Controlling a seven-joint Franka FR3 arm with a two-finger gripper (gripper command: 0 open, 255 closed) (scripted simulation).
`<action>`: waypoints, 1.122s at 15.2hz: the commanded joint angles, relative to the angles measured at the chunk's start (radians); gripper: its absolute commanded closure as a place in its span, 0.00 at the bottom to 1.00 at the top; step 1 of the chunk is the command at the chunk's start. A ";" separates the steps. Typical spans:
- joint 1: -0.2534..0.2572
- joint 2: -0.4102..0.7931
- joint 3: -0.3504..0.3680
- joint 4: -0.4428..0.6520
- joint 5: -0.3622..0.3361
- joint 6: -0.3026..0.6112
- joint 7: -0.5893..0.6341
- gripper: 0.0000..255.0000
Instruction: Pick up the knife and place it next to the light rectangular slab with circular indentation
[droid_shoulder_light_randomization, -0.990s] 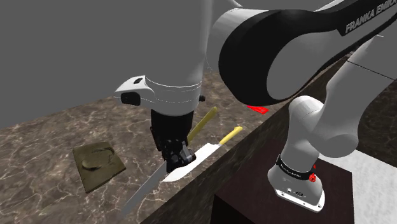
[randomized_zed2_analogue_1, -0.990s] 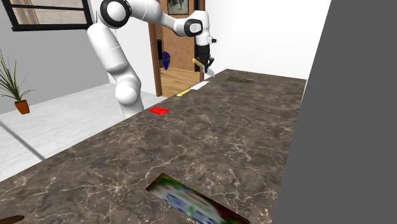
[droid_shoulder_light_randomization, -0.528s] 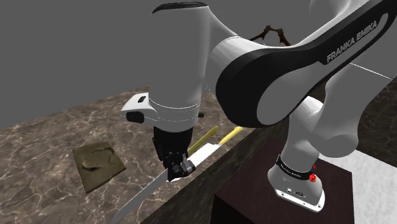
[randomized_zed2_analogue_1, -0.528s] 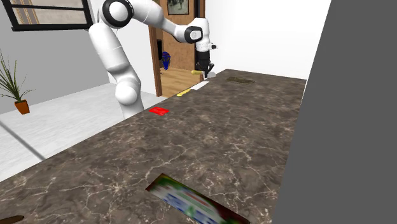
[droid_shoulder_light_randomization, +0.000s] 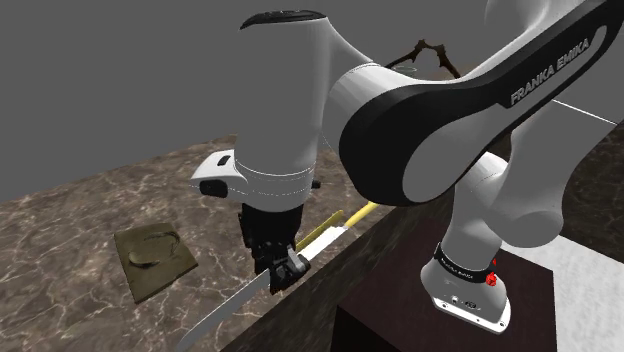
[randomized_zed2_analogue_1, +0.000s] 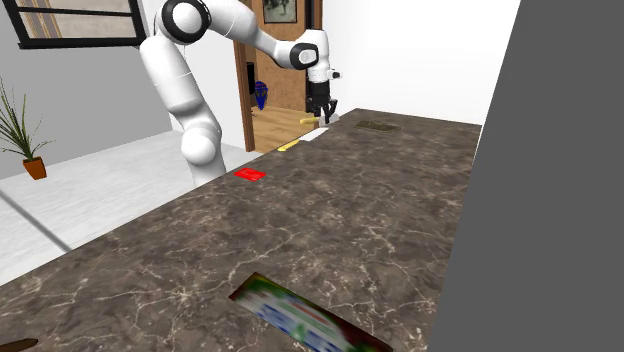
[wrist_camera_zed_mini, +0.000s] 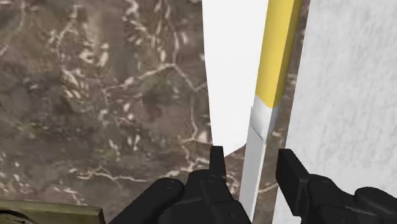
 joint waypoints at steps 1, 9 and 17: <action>0.000 0.000 0.000 0.000 0.000 0.000 0.000 0.00; 0.001 -0.049 -0.017 0.084 0.009 -0.131 -0.010 0.00; 0.001 -0.049 -0.017 0.084 0.009 -0.131 -0.010 0.00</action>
